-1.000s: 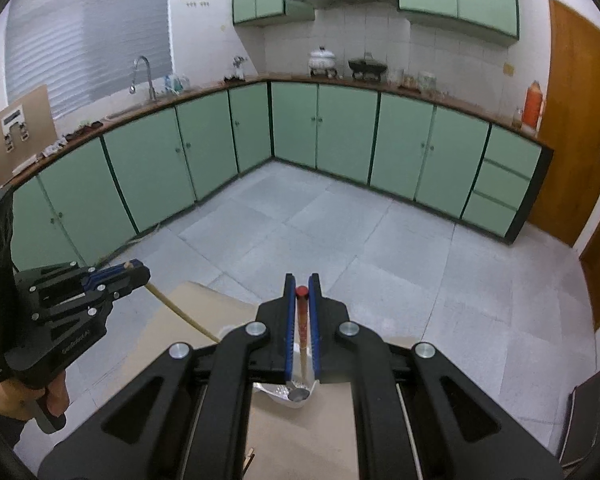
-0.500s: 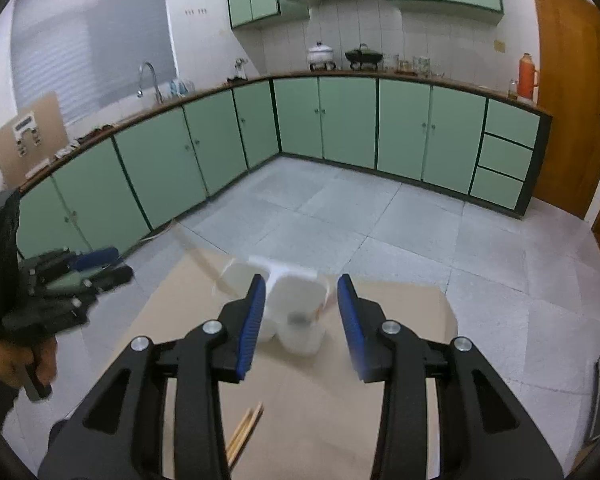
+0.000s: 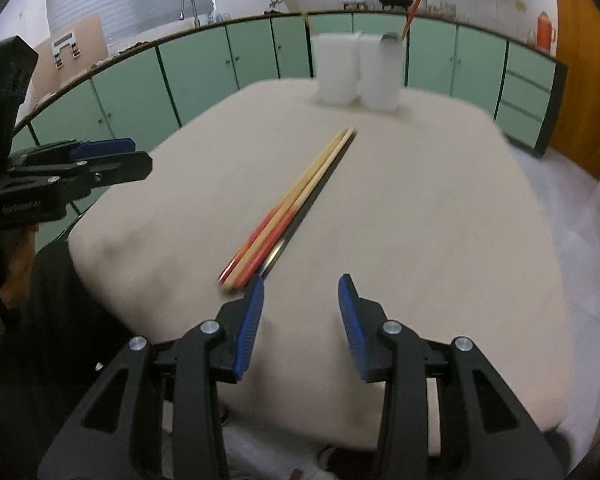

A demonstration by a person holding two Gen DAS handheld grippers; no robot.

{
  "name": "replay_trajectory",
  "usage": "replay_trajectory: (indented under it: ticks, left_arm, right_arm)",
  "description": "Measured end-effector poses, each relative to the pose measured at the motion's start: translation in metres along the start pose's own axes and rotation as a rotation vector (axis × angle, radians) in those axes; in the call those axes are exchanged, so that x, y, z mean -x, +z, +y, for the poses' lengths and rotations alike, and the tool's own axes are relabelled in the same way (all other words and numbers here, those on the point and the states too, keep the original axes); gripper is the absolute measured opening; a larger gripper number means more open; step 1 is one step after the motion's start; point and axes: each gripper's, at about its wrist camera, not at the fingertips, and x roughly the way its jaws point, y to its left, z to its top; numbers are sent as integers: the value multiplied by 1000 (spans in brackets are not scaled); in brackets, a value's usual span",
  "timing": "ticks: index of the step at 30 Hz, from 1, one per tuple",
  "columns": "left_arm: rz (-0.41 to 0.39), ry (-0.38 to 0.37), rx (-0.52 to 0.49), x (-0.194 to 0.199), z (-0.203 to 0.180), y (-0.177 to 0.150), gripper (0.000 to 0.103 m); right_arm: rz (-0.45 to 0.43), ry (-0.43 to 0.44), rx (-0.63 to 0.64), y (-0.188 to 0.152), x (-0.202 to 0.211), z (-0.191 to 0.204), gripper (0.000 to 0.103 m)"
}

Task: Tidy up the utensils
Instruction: 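Move both open tools back toward the remaining chopsticks on the table, then grasp the black chopstick with the right tool while the left tool grasps a red chopstick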

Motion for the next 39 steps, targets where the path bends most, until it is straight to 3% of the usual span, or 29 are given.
replay_trajectory:
  ticks: [6,10,15,20,31,35,39]
  left_arm:
    - [21,12,44,0,4,-29,60]
    - [71,-2,20,-15,-7,-36,60]
    - [100,-38,21,-28,-14,-41,60]
    - [130,-63,-32,-46,-35,-44,60]
    - [118,-48,-46,-61,-49,-34,61]
    - [109,-4,-32,-60,-47,-39,61]
    - [113,-9,-23,-57,-46,-38,60]
  right_arm:
    - [-13,-25,56,-1,-15,21,38]
    - [-6,-23,52,5,-27,15,42]
    - [-13,-94,25,6,-26,-6,43]
    - [-11,-91,0,1,-19,-25,44]
    - [-26,-70,37,4,-27,-25,48]
    - [-37,-110,20,8,-31,-32,43]
    - [-42,-112,7,8,-30,-38,40]
